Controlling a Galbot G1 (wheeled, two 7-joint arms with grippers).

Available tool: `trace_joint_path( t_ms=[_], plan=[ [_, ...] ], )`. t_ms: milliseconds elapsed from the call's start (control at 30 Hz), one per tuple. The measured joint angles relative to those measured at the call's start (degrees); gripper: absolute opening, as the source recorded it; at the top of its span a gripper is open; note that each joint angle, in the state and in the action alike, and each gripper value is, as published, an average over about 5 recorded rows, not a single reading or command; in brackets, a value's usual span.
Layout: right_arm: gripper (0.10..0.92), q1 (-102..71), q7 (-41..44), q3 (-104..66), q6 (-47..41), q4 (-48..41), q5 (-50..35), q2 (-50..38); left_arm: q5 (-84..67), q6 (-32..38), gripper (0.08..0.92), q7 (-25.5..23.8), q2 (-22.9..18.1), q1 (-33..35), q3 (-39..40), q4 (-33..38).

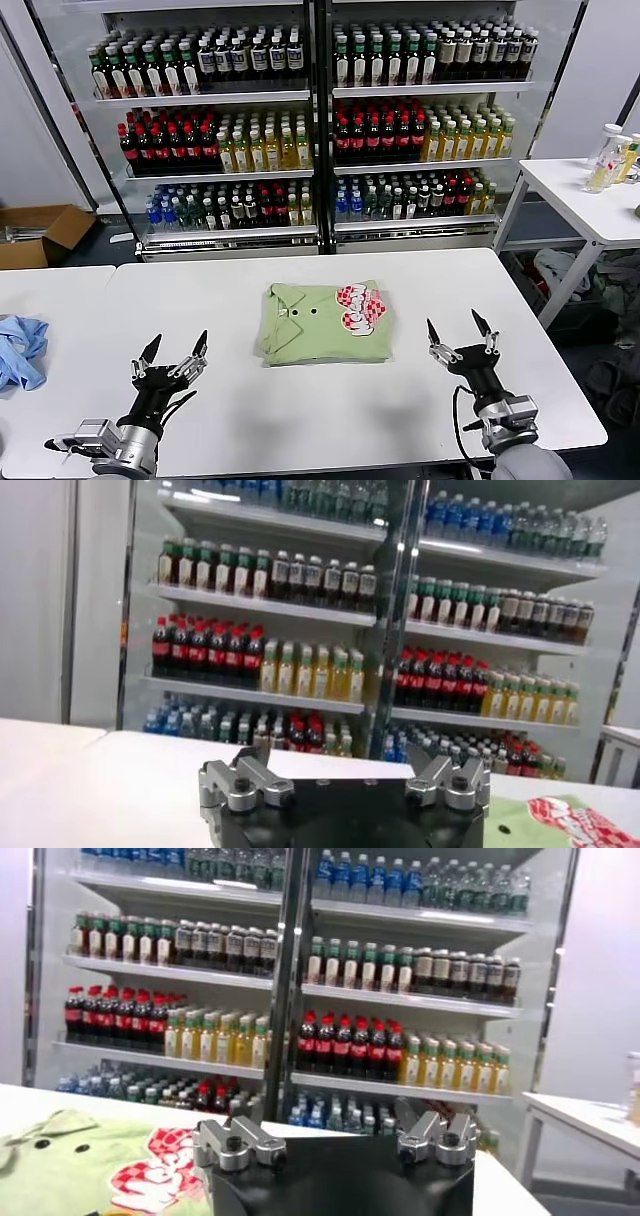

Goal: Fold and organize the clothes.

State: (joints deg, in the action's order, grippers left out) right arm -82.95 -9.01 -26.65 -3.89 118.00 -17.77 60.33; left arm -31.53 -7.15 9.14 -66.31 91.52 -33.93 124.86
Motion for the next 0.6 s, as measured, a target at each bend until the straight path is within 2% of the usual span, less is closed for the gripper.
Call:
trace_joint_path(
  t_ms=[600],
  plan=[
    [0.822,-5.1,-2.8,-3.6,-1.1,5.6,0.4,-1.3,2.4,0.7,0.823,-1.1,-0.1,1.3,-0.7,1.9]
  ],
)
